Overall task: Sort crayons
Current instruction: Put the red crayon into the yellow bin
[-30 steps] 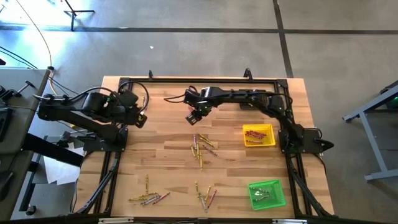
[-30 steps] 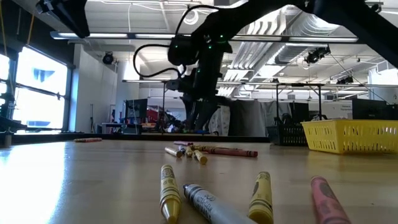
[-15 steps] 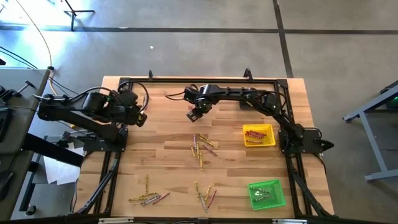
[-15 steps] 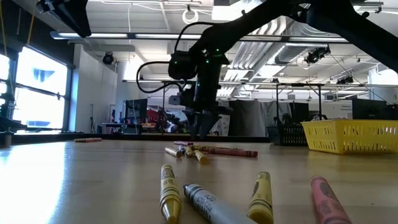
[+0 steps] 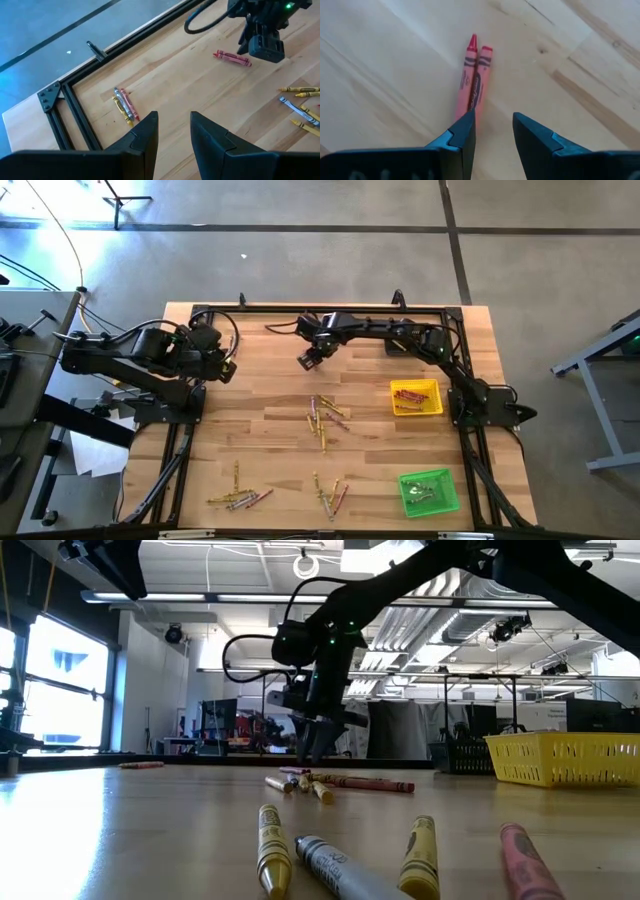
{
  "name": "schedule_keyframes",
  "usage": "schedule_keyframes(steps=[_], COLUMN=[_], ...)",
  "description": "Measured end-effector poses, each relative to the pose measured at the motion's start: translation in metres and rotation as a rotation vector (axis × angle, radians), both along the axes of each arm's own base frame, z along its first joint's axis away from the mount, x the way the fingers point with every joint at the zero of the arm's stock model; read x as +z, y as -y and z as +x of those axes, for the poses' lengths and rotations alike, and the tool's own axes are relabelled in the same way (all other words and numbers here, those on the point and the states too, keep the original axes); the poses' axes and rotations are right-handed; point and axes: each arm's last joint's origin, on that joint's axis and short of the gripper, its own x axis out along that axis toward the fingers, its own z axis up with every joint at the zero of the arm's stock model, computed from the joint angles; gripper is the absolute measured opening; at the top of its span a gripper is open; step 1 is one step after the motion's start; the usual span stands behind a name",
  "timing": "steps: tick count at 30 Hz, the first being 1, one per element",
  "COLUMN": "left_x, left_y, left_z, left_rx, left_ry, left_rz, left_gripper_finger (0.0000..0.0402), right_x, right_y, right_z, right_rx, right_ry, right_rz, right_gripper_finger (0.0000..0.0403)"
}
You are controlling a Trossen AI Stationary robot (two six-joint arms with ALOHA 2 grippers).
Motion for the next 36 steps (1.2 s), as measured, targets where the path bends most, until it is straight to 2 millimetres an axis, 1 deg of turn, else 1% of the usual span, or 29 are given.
schedule_keyframes(steps=[9,21,32,36], left_x=[0.000,0.000,0.000,0.000], left_y=[0.000,0.000,0.000,0.000], left_z=[0.000,0.000,0.000,0.000], left_rx=[-0.013,-0.033,-0.040,-0.039], left_ry=[-0.011,-0.027,-0.034,-0.034], left_rz=[0.006,0.015,0.018,0.019], left_gripper_finger=[0.0099,0.0099,0.0099,0.0099], right_x=[0.001,-0.016,-0.016,-0.017], right_y=[0.002,0.003,0.003,0.003], right_z=[0.004,0.006,0.007,0.006], right_rx=[-0.006,-0.045,-0.048,-0.048], right_ry=[0.048,0.032,0.030,0.025], right_rz=[-0.002,0.032,0.022,0.019], right_gripper_finger=[0.0116,0.0116,0.0116,0.0098])
